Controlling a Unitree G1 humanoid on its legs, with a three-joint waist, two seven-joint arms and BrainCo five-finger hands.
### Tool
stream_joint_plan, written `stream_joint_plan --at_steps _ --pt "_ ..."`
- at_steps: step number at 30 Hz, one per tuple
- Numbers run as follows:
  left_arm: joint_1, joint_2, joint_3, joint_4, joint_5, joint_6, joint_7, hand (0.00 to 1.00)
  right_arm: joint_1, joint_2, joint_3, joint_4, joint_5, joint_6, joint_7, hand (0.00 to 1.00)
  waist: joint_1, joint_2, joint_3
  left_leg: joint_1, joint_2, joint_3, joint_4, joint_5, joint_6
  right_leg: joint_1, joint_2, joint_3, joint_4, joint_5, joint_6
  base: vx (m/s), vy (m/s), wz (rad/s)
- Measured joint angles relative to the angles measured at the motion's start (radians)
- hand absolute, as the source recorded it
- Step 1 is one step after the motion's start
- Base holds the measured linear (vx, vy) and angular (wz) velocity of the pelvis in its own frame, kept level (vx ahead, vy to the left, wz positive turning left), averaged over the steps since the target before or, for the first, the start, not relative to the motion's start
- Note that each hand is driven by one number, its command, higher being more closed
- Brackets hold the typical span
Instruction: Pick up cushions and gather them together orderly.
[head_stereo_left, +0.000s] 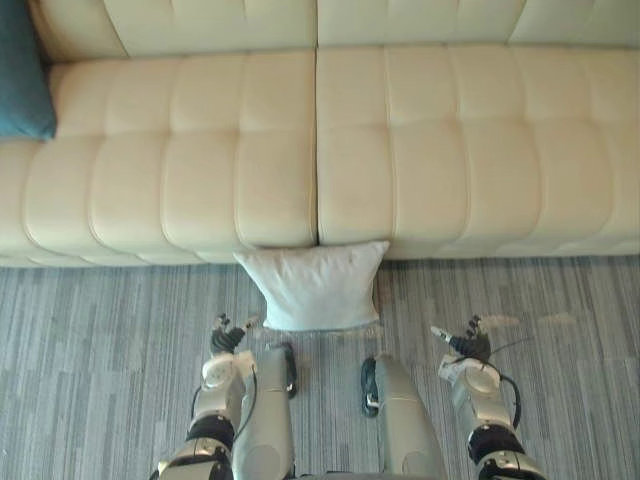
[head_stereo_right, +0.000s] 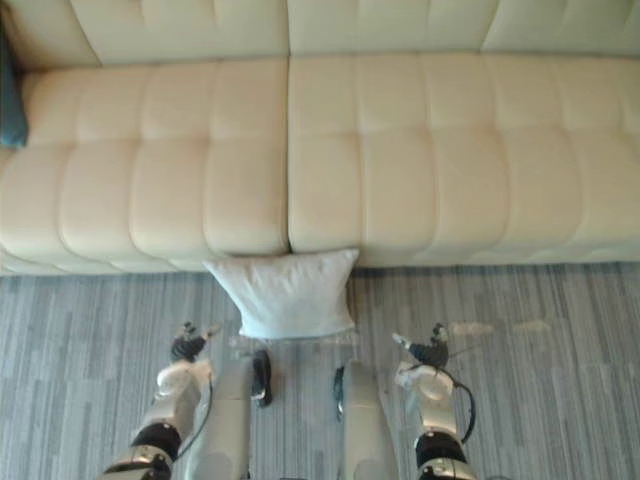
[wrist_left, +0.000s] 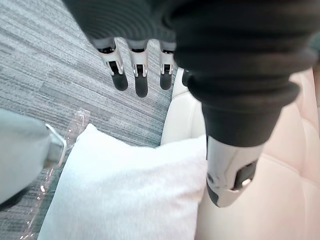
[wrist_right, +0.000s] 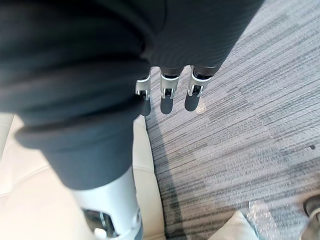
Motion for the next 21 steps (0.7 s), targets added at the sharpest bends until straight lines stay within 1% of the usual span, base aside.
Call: stream_joint_plan --at_steps 1,2,4,6,7,8,10,12,14,17,20,21 --pt "-0.032 0.02 0.02 -0.002 -0.024 0.0 0.014 0.0 -0.049 -0.004 0.0 0.001 0.023 -0.003 -0.003 0.0 0.001 -0.002 0.008 -0.083 0.006 -0.013 0.045 0.001 -0.003 -0.082 0.009 -0.001 0.043 -0.003 -0.005 -0.19 -0.032 -0.01" --pt "-0.036 0.023 0.023 -0.003 -0.027 0.0 0.015 0.0 -0.057 -0.004 -0.001 0.001 0.025 -0.003 -0.004 0.0 0.001 -0.003 0.01 -0.095 0.007 -0.016 0.052 0.001 -0.003 -0.094 0.011 -0.001 0.049 -0.003 -0.005 -0.2 -0.033 -0.03" --pt "-0.091 0.055 0.053 -0.015 -0.047 0.0 0.019 0.0 -0.136 -0.018 0.0 0.001 0.045 -0.006 -0.006 0.0 0.001 -0.014 0.036 -0.202 0.009 -0.027 0.114 0.011 0.006 -0.201 0.013 0.0 0.12 0.003 -0.009 -0.15 -0.026 0.04" --pt "-0.136 0.079 0.053 -0.016 -0.061 -0.001 0.019 0.0 -0.185 -0.037 -0.001 0.002 0.064 -0.006 -0.006 0.0 0.002 -0.015 0.049 -0.278 0.011 -0.04 0.16 0.011 0.005 -0.273 0.017 -0.002 0.166 0.001 -0.009 -0.13 -0.026 0.04" --pt "-0.163 0.097 0.053 -0.016 -0.062 -0.001 0.018 0.0 -0.218 -0.044 -0.001 0.002 0.073 -0.007 -0.006 0.0 0.002 -0.016 0.064 -0.315 0.013 -0.047 0.183 0.011 0.005 -0.308 0.021 -0.002 0.188 0.002 -0.009 -0.17 -0.031 -0.04" --pt "-0.213 0.124 0.053 -0.016 -0.062 -0.001 0.018 0.0 -0.283 -0.063 0.0 0.002 0.099 -0.008 -0.006 0.0 0.001 -0.019 0.091 -0.376 0.023 -0.049 0.224 0.011 0.005 -0.369 0.027 -0.001 0.229 0.002 -0.009 -0.11 -0.021 -0.05" --pt "-0.253 0.137 0.053 -0.018 -0.062 -0.001 0.017 0.0 -0.326 -0.077 0.0 0.002 0.106 -0.008 -0.005 0.0 0.001 -0.019 0.108 -0.409 0.024 -0.053 0.244 0.011 0.005 -0.401 0.027 0.0 0.252 0.002 -0.008 -0.11 -0.01 -0.02" --pt "-0.303 0.163 0.05 -0.032 -0.062 -0.001 0.016 0.0 -0.392 -0.101 0.001 0.002 0.111 -0.01 0.001 0.0 -0.001 -0.019 0.116 -0.481 0.023 -0.063 0.272 0.014 0.005 -0.471 0.028 -0.004 0.282 0.002 -0.008 -0.1 -0.008 0.03" --pt "-0.372 0.2 0.02 -0.048 -0.062 -0.002 0.015 0.0 -0.465 -0.127 0.014 0.003 0.141 -0.011 0.009 0.0 -0.001 -0.023 0.133 -0.548 0.023 -0.071 0.298 0.019 0.004 -0.538 0.028 -0.007 0.313 0.002 -0.008 -0.08 -0.023 0.04" --pt "-0.456 0.239 -0.038 -0.055 -0.062 -0.008 0.014 0.0 -0.564 -0.154 0.06 0.003 0.148 -0.012 0.019 0.0 -0.001 -0.028 0.146 -0.629 0.019 -0.077 0.321 0.032 -0.005 -0.622 0.026 -0.01 0.351 0.002 -0.008 -0.05 -0.016 0.06" --pt "-0.53 0.247 -0.075 -0.056 -0.06 -0.011 0.015 0.0 -0.651 -0.154 0.099 0.002 0.149 -0.014 0.024 0.0 -0.002 -0.027 0.162 -0.685 0.015 -0.092 0.338 0.037 -0.008 -0.677 0.025 -0.017 0.375 -0.001 -0.006 -0.03 -0.014 0.07" --pt "-0.553 0.247 -0.093 -0.059 -0.06 -0.011 0.016 0.0 -0.681 -0.151 0.116 0.002 0.15 -0.014 0.024 0.0 -0.002 -0.028 0.166 -0.707 0.008 -0.103 0.341 0.042 -0.016 -0.696 0.022 -0.021 0.38 -0.001 -0.007 -0.03 0.007 0.1"
